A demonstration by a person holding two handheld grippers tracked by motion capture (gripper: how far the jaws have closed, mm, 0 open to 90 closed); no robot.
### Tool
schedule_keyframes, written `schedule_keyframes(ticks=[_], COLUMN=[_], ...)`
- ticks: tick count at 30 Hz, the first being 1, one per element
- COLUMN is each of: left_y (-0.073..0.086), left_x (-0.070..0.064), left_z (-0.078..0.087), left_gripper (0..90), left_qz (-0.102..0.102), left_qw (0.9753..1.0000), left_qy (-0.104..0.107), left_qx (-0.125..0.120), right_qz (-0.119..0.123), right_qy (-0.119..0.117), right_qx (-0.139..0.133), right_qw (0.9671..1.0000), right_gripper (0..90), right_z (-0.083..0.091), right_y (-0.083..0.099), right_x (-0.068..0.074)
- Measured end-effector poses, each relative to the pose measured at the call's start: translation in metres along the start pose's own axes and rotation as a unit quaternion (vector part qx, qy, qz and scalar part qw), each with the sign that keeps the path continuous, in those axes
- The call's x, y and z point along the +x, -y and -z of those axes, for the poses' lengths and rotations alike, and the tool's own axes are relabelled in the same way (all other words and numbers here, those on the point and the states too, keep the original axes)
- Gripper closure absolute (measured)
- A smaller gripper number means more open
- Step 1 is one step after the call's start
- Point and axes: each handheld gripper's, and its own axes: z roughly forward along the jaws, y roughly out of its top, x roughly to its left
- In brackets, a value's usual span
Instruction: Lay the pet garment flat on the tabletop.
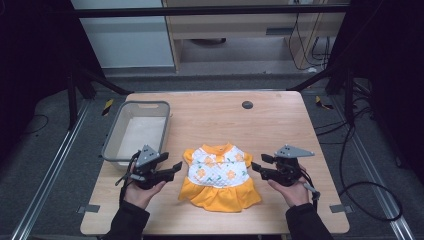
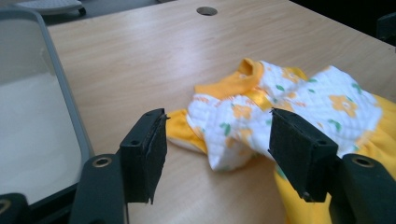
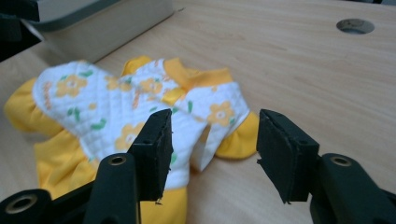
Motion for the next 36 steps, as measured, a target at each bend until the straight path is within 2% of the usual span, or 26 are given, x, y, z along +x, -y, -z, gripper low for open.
schedule_keyframes(ticks=[1, 6, 9, 14, 16, 19, 21, 24, 28, 30, 33, 36], left_y=[-0.002, -0.011, -0.013, -0.009, -0.006, -0.002, 0.001, 0.004, 0.01, 0.013, 0.017, 0.017], left_x=[0.001, 0.006, 0.011, 0.017, 0.016, 0.015, 0.016, 0.013, 0.014, 0.015, 0.016, 0.014], left_z=[-0.004, -0.029, -0.049, -0.075, -0.084, -0.094, -0.1, -0.107, -0.114, -0.116, -0.119, -0.12], left_gripper=[36.7, 38.6, 39.4, 43.2, 44.2, 46.4, 47.2, 48.6, 50.8, 52.5, 54.7, 57.8], left_qz=[0.001, -0.001, -0.009, 0.0, 0.009, 0.003, 0.015, -0.004, 0.003, 0.002, 0.011, 0.005], left_qw=[1.0, 0.9998, 0.9989, 0.9978, 0.9974, 0.9964, 0.9958, 0.9943, 0.993, 0.9918, 0.9912, 0.9907], left_qy=[-0.003, -0.014, -0.026, -0.033, -0.029, -0.037, -0.035, -0.039, -0.033, -0.034, -0.027, -0.025], left_qx=[-0.001, 0.011, 0.038, 0.058, 0.065, 0.076, 0.084, 0.099, 0.113, 0.123, 0.129, 0.134], right_qz=[-0.007, -0.011, -0.014, -0.012, -0.009, -0.003, -0.002, 0.002, 0.013, 0.015, 0.018, 0.019], right_qy=[0.002, 0.015, 0.021, 0.033, 0.035, 0.037, 0.037, 0.037, 0.036, 0.033, 0.03, 0.028], right_qx=[-0.003, -0.001, -0.003, 0.018, 0.026, 0.04, 0.048, 0.06, 0.09, 0.094, 0.102, 0.106], right_qw=[1.0, 0.9998, 0.9997, 0.9992, 0.999, 0.9985, 0.9982, 0.9975, 0.9952, 0.9949, 0.9941, 0.9938], right_gripper=[45.3, 45.1, 45.1, 46.3, 46.6, 47.8, 48.6, 49.9, 52.5, 54.3, 57.3, 60.9], right_z=[-0.005, -0.024, -0.038, -0.061, -0.068, -0.078, -0.084, -0.091, -0.102, -0.105, -0.108, -0.11], right_y=[-0.003, -0.011, -0.015, -0.014, -0.012, -0.008, -0.006, -0.002, 0.005, 0.006, 0.007, 0.007], right_x=[-0.003, -0.015, -0.022, -0.03, -0.032, -0.033, -0.034, -0.035, -0.034, -0.034, -0.032, -0.031])
